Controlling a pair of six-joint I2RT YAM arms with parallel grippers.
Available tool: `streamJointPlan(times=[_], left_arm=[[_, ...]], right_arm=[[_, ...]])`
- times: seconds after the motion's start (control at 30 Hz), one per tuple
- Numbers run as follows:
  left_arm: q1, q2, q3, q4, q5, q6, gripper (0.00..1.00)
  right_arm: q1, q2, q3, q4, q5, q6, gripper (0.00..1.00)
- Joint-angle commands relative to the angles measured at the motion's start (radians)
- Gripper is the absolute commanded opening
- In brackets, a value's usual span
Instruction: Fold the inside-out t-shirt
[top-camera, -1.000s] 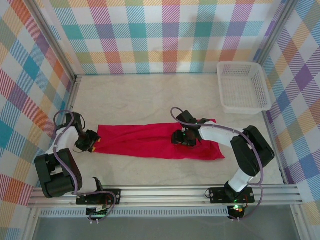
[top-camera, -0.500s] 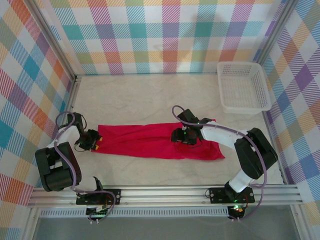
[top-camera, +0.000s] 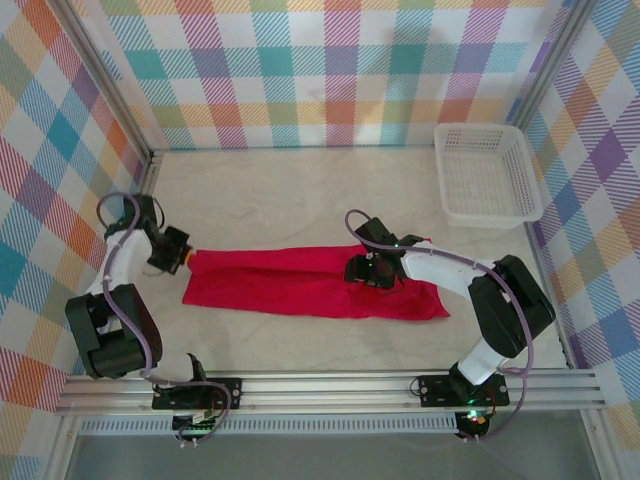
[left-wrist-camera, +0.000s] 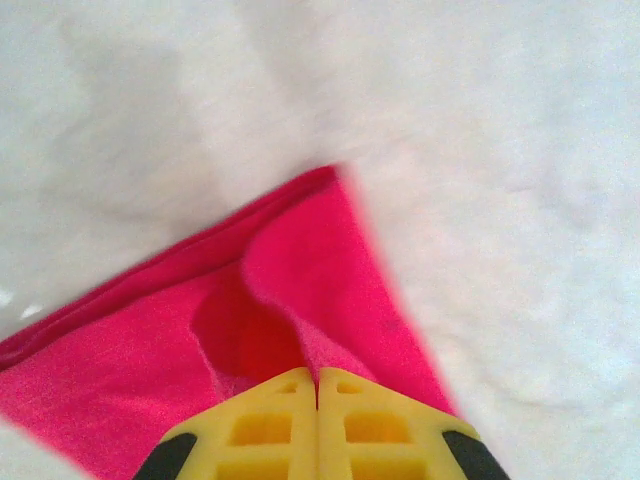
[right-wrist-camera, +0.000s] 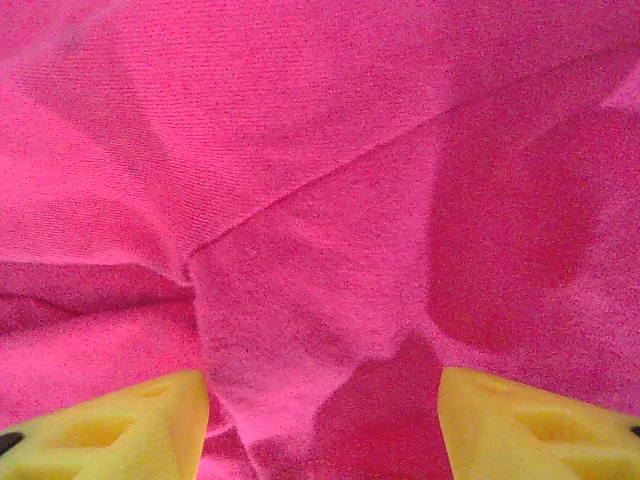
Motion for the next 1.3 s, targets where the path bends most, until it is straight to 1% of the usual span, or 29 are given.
streamJointPlan(times=[0.0, 0.2, 0.27, 0.37, 0.43, 0.5, 0.57, 0.63, 0.8, 0.93, 1.07, 1.27], left_arm=[[-0.069, 0.075, 0.146, -0.068, -0.069, 0.026, 0.00], [-0.193, 0.283, 0.440, -0.101, -0.151, 0.119, 0.00], [-0.220, 0.340, 0.514, -0.106, -0.183, 0.155, 0.00], [-0.242, 0.362, 0.549, -0.122, -0.260, 0.194, 0.00], [-0.242, 0.305, 0.476, -0.091, -0.319, 0.203, 0.00], [-0.242, 0.221, 0.358, -0.028, -0.375, 0.208, 0.00], [-0.240, 0.138, 0.242, 0.024, -0.404, 0.209, 0.00], [-0.229, 0.072, 0.148, 0.030, -0.420, 0.190, 0.00], [-0.160, -0.041, -0.017, 0.018, -0.367, 0.141, 0.00], [-0.120, -0.070, -0.052, -0.025, -0.345, 0.141, 0.00], [-0.116, -0.101, -0.113, -0.018, -0.354, 0.136, 0.00], [-0.116, -0.111, -0.238, 0.064, -0.338, 0.109, 0.00]], right_arm=[[-0.003, 0.031, -0.016, -0.018, 0.014, 0.031, 0.63], [-0.003, 0.063, -0.024, -0.001, 0.012, 0.054, 0.63], [-0.003, 0.070, -0.026, 0.005, 0.016, 0.059, 0.63], [-0.004, 0.084, -0.023, 0.007, 0.017, 0.066, 0.63], [-0.004, 0.092, -0.020, 0.006, 0.015, 0.068, 0.63], [-0.004, 0.099, -0.018, 0.007, 0.012, 0.068, 0.63], [-0.005, 0.108, -0.017, 0.007, 0.008, 0.065, 0.63], [-0.006, 0.115, -0.017, 0.006, 0.003, 0.064, 0.63], [-0.006, 0.120, -0.022, -0.001, 0.004, 0.067, 0.63], [-0.006, 0.123, -0.022, -0.012, 0.008, 0.065, 0.63], [-0.004, 0.113, -0.030, -0.017, 0.009, 0.070, 0.63], [-0.004, 0.084, -0.048, -0.018, -0.003, 0.074, 0.63]])
